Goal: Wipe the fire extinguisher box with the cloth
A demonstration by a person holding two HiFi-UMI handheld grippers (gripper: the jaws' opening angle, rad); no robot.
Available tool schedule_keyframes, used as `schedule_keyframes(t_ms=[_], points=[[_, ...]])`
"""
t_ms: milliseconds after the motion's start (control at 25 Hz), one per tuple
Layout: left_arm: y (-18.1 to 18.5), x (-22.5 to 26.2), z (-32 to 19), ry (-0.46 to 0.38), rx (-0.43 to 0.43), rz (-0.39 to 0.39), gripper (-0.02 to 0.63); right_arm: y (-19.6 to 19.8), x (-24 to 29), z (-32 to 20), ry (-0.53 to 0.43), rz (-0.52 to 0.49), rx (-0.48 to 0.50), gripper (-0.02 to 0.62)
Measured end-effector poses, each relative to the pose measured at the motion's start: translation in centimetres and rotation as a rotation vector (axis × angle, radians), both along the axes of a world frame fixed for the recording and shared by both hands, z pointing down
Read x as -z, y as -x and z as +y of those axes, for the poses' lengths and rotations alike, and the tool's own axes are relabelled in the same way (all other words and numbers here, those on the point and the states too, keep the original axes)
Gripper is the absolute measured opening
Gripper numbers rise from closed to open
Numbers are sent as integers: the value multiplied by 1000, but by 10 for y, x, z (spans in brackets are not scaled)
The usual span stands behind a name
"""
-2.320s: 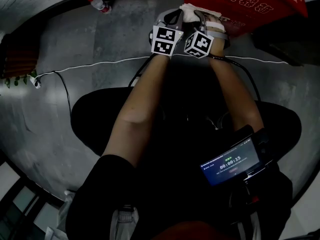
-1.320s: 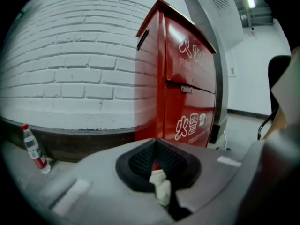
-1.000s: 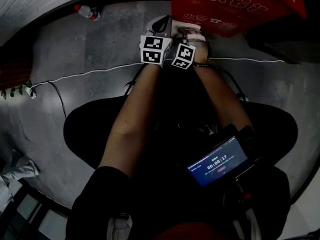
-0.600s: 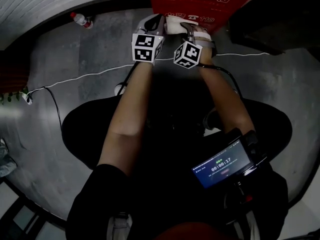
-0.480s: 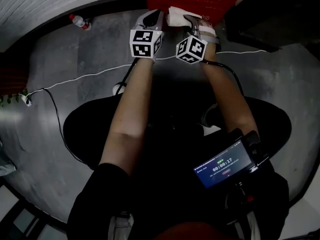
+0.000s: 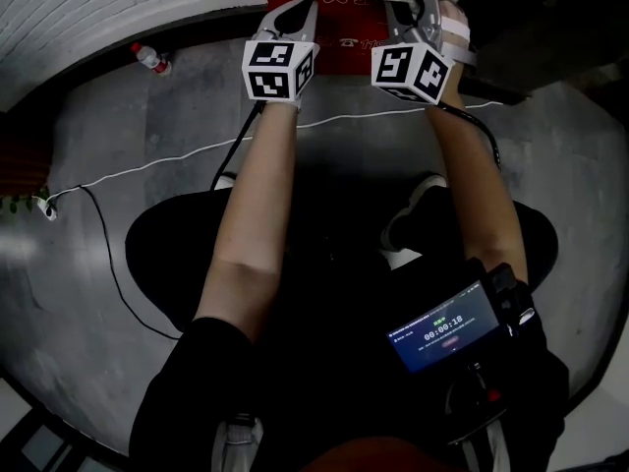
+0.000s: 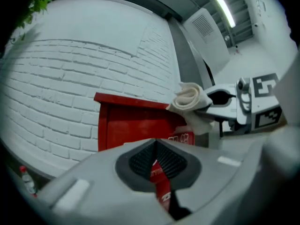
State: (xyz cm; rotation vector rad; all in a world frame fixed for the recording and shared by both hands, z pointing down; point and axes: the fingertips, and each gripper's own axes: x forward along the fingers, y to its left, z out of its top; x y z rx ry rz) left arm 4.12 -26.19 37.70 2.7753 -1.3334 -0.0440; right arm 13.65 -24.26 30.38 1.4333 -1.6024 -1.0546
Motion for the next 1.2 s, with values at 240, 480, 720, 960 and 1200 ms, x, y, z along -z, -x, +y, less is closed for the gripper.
schedule_keyframes(t_ms=[240, 480, 720, 960, 1200], points=[[-11, 10, -3, -9, -6, 12, -2, 3, 12, -15, -80, 128, -17, 100], [-11, -4, -9, 1, -22, -29, -2, 11, -33, -42, -20, 220, -26, 101], [-15, -16, -16, 6, -29, -59, -2, 9, -53, -54, 24, 214, -27, 100], [-27, -36, -18, 18, -40, -83, -2, 8, -96, -53, 114, 229, -15, 100], [-28, -69, -19, 71, -28, -70, -2, 3, -154, -50, 213, 243, -6, 100]])
